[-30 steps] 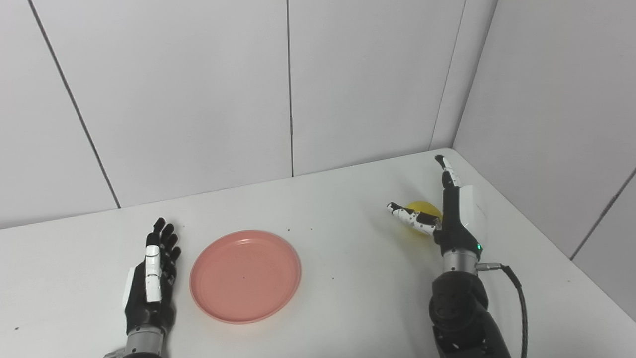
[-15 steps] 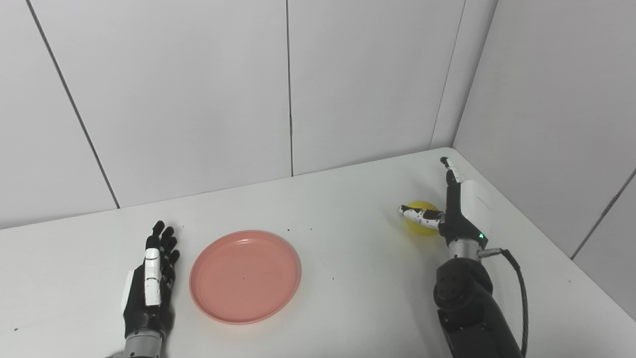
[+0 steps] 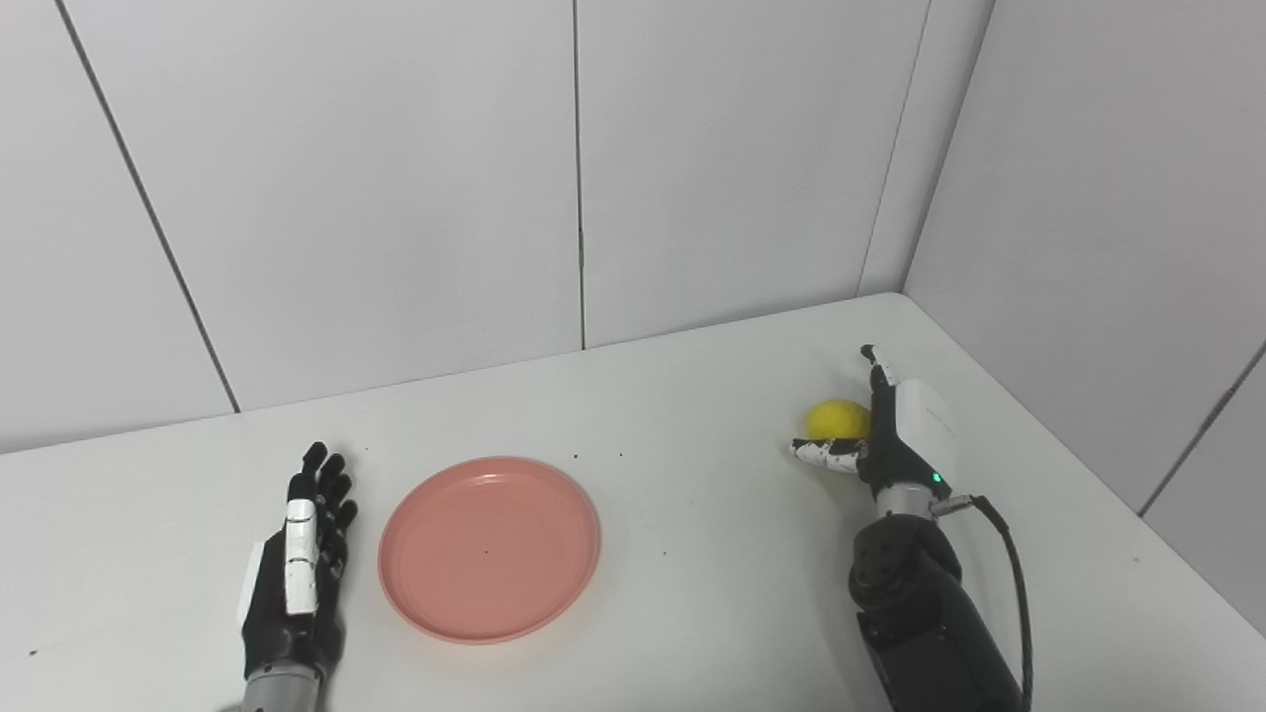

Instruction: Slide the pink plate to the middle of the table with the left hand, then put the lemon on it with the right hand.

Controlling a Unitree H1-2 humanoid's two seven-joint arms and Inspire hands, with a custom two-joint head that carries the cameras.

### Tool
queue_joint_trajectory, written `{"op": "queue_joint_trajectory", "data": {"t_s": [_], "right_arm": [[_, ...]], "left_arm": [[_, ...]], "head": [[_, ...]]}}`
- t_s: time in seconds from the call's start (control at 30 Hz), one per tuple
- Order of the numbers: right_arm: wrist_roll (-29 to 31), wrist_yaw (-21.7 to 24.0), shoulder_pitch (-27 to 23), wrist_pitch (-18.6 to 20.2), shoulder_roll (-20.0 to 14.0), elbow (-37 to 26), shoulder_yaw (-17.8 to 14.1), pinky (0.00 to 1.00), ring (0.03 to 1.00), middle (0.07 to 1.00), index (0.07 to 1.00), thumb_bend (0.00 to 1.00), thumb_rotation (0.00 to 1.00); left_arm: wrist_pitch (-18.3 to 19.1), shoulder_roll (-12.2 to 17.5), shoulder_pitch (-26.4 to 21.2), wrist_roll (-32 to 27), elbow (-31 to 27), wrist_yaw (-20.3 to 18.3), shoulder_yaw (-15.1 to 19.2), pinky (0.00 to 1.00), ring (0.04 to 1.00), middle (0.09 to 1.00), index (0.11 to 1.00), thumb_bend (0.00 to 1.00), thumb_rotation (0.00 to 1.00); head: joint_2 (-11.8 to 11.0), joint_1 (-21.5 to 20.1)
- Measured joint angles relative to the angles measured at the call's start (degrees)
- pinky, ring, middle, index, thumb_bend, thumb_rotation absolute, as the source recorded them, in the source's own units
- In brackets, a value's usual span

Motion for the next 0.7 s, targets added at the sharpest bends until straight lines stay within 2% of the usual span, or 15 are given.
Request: {"op": "queue_joint_trajectory", "data": {"t_s": [0.1,0.13,0.17,0.2,0.23,0.27,0.3,0.33,0.37,0.4,0.43,0.57,0.63,0.67,0.7], "right_arm": [[0.62,-0.16,0.00,0.00,-0.01,0.33,0.17,0.76,0.863,0.891,0.871,0.75,0.05],[0.78,-0.27,-0.01,0.00,-0.03,0.44,0.26,0.67,0.797,0.885,0.865,0.74,0.02],[0.92,-0.35,-0.01,0.00,-0.03,0.53,0.32,0.65,0.784,0.884,0.864,0.74,0.02],[1.03,-0.40,0.00,0.00,-0.03,0.55,0.32,0.54,0.691,0.882,0.860,0.73,0.01],[1.20,-0.47,0.00,0.00,-0.03,0.55,0.30,0.51,0.659,0.881,0.859,0.73,0.00],[1.30,-0.77,-0.01,0.00,-0.03,0.53,0.25,0.36,0.467,0.877,0.851,0.69,0.00],[1.51,-1.18,-0.07,0.00,-0.03,0.51,0.11,0.28,0.358,0.871,0.842,0.65,0.00],[1.93,-1.82,-0.10,-0.01,-0.01,0.50,-0.08,0.21,0.276,0.823,0.824,0.61,0.00],[2.32,-2.40,-0.09,-0.02,0.06,0.50,-0.29,0.19,0.253,0.776,0.816,0.59,0.00],[2.74,-2.86,-0.09,-0.04,0.27,0.48,-0.68,0.18,0.346,0.638,0.797,0.56,0.00],[3.14,-3.29,-0.08,-0.04,0.49,0.47,-0.99,0.18,0.413,0.541,0.776,0.54,0.00],[3.60,-4.86,0.03,-0.04,1.32,0.45,-0.94,0.33,0.421,0.549,0.673,0.52,0.00],[3.61,-5.35,0.06,-0.04,1.47,0.43,-0.89,0.36,0.415,0.545,0.628,0.52,0.00],[3.61,-5.74,0.09,-0.04,1.55,0.40,-0.89,0.37,0.413,0.542,0.618,0.52,0.00],[3.61,-6.21,0.13,-0.04,1.63,0.35,-0.89,0.25,0.401,0.523,0.593,0.52,0.00]], "left_arm": [[0.00,0.00,0.02,0.01,-0.03,-0.01,0.01,1.00,0.997,0.983,0.993,0.59,1.00],[0.00,-0.02,0.02,0.00,-0.03,-0.01,0.02,1.00,0.997,0.983,0.992,0.59,1.00],[0.00,-0.05,0.02,-0.05,-0.03,-0.01,0.07,1.00,0.997,0.983,0.992,0.59,1.00],[0.00,-0.10,0.02,-0.16,-0.03,-0.03,0.15,1.00,0.996,0.983,0.992,0.59,1.00],[0.00,-0.12,0.02,-0.35,-0.03,-0.07,0.22,1.00,0.996,0.983,0.992,0.59,1.00],[0.00,-0.13,0.02,-0.43,-0.03,-0.08,0.28,1.00,0.995,0.981,0.991,0.60,1.00],[0.01,-0.14,0.02,-0.43,-0.03,-0.08,0.29,1.00,0.994,0.981,0.990,0.60,1.00],[0.00,-0.14,0.02,-0.42,-0.03,-0.09,0.29,1.00,0.995,0.981,0.990,0.60,1.00],[0.00,-0.14,0.02,-0.42,-0.03,-0.09,0.29,1.00,0.995,0.981,0.990,0.60,1.00],[0.00,-0.14,0.02,-0.43,-0.03,-0.10,0.29,1.00,0.995,0.981,0.990,0.60,1.00],[0.00,-0.15,0.02,-0.45,-0.03,-0.10,0.30,1.00,0.994,0.980,0.988,0.60,1.00],[0.03,-0.15,0.02,-0.41,-0.03,-0.10,0.33,1.00,0.991,0.980,0.990,0.60,1.00],[0.02,-0.18,0.02,-0.39,-0.04,-0.10,0.31,1.00,0.990,0.978,0.989,0.60,1.00],[0.02,-0.19,0.03,-0.40,-0.04,-0.10,0.32,1.00,0.990,0.978,0.989,0.60,1.00],[0.03,-0.19,0.02,-0.40,-0.04,-0.10,0.33,1.00,0.991,0.978,0.989,0.59,1.00]], "head": [[0.00,0.09],[0.00,0.09],[0.00,0.09],[0.00,0.09],[0.09,0.00],[0.09,0.00],[0.09,0.00],[0.17,0.00],[0.18,0.00],[0.09,-0.09],[0.09,-0.09],[0.18,-0.09],[0.18,-0.09],[0.18,-0.09],[0.18,-0.09]]}}
